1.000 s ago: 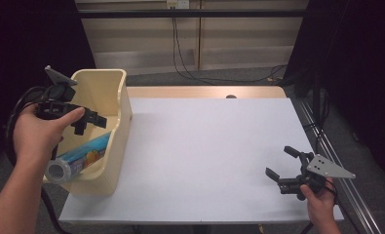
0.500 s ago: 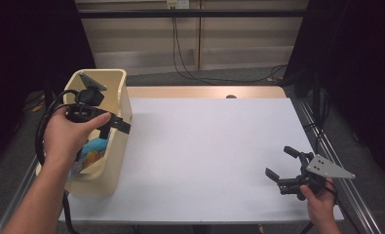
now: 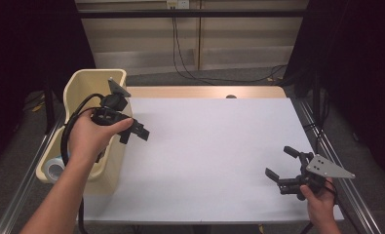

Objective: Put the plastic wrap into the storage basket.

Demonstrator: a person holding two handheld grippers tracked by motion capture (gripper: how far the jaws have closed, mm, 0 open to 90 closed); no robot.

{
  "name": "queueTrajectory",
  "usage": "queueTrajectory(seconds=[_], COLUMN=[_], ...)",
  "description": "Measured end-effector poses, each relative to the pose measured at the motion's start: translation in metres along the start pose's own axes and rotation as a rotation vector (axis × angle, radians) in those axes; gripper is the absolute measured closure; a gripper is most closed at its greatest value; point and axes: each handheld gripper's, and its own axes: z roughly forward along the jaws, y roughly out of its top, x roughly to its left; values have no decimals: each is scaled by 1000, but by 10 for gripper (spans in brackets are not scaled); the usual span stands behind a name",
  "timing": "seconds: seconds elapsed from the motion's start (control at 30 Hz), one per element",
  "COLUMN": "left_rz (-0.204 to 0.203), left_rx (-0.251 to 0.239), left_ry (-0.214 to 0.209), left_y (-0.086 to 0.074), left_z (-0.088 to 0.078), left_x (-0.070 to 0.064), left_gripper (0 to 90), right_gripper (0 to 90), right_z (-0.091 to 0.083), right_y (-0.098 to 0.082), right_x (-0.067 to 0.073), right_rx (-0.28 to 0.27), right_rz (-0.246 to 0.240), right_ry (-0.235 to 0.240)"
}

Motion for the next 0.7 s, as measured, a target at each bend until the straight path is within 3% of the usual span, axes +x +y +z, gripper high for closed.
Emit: queueTrajectory(seconds=[0.2,0.7], left_rz=[8,41], left_rx=[-14,10], left_ry=[0,-36], left_y=[0,-3], left_z=[10,44], left_x=[-5,-15], left_gripper=[235,211], right_gripper=[3,3], right_z=[1,2], right_y=[0,0], right_x=[1,1], right_rx=[1,3], right_rz=[5,-3], right_ry=[2,5])
